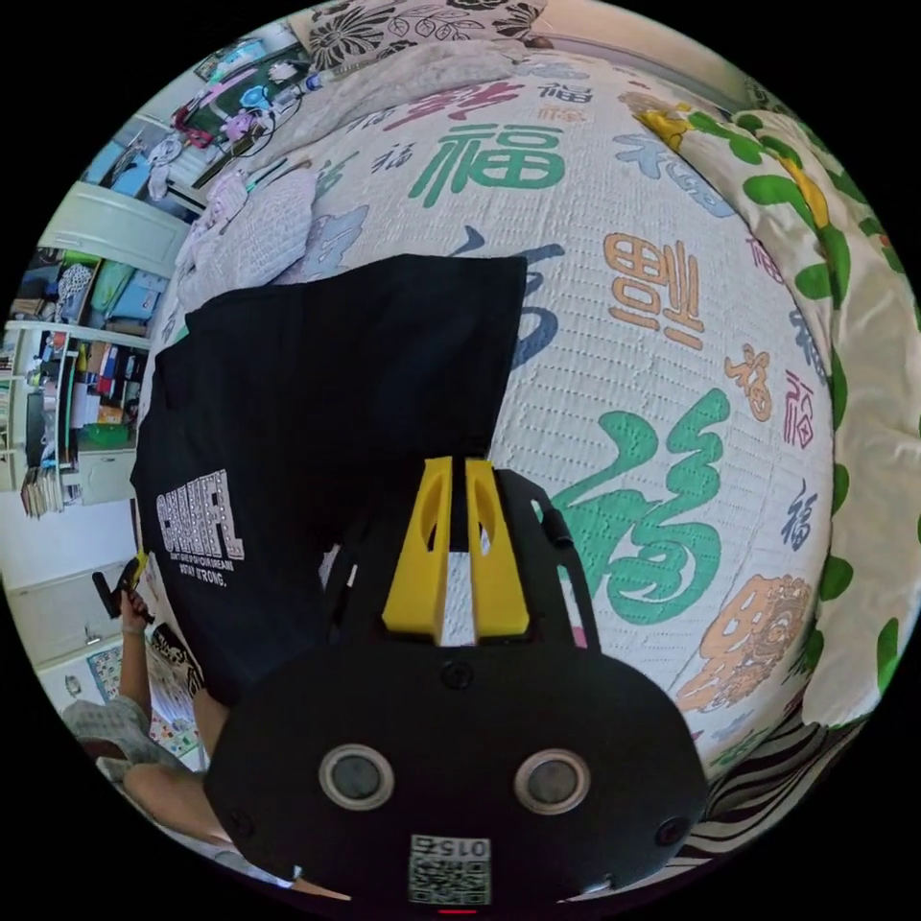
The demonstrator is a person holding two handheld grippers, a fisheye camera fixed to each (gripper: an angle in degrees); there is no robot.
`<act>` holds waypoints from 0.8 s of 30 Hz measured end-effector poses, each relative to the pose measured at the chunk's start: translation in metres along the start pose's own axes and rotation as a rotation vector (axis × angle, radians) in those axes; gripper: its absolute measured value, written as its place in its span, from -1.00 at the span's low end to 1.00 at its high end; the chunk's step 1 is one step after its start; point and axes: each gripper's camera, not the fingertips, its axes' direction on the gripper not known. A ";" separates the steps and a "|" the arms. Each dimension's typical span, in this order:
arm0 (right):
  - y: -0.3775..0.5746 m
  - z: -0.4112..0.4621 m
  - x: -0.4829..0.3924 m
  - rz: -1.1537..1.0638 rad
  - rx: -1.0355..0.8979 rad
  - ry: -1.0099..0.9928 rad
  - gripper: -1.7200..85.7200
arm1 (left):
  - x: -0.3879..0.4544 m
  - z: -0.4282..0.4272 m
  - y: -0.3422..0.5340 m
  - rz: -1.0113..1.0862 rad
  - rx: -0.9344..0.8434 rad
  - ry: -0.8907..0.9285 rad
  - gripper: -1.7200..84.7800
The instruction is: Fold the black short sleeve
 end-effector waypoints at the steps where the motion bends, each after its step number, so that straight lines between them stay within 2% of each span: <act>1: 0.005 -0.001 0.002 0.022 0.015 0.017 -0.95 | 0.007 -0.001 0.005 0.020 -0.017 -0.024 -0.85; 3: 0.024 -0.002 0.009 0.037 0.047 0.110 -0.96 | 0.035 -0.002 0.029 0.116 -0.065 -0.112 -0.87; 5: 0.042 -0.005 0.014 0.033 0.095 0.041 -0.97 | 0.056 -0.002 0.052 0.175 -0.098 -0.171 -0.89; 8: 0.092 -0.027 -0.001 -0.055 0.299 -0.068 -0.97 | 0.091 -0.002 0.095 0.281 -0.137 -0.290 -0.91; 10: 0.132 -0.045 -0.026 -0.126 0.438 -0.005 -0.97 | 0.117 -0.004 0.125 0.360 -0.129 -0.390 -0.92; 13: 0.208 -0.070 -0.084 -0.222 0.781 0.314 -0.98 | 0.160 -0.014 0.179 0.447 0.079 -0.614 -0.93; 15: 0.256 -0.078 -0.119 -0.149 1.090 0.484 -0.98 | 0.189 -0.032 0.220 0.394 0.442 -0.744 -0.94; 17: 0.277 -0.082 -0.135 -0.237 1.192 0.434 -0.98 | 0.206 -0.042 0.243 0.338 0.688 -0.736 -0.93; 18: 0.285 -0.087 -0.140 -0.276 1.221 0.366 -0.98 | 0.215 -0.044 0.250 0.331 0.750 -0.679 -0.91; 21: 0.295 -0.097 -0.141 -0.287 1.248 0.229 -0.98 | 0.233 -0.045 0.258 0.320 0.841 -0.591 -0.85; 24: 0.302 -0.097 -0.141 -0.386 1.216 0.130 -0.95 | 0.244 -0.043 0.263 0.334 0.878 -0.521 -0.93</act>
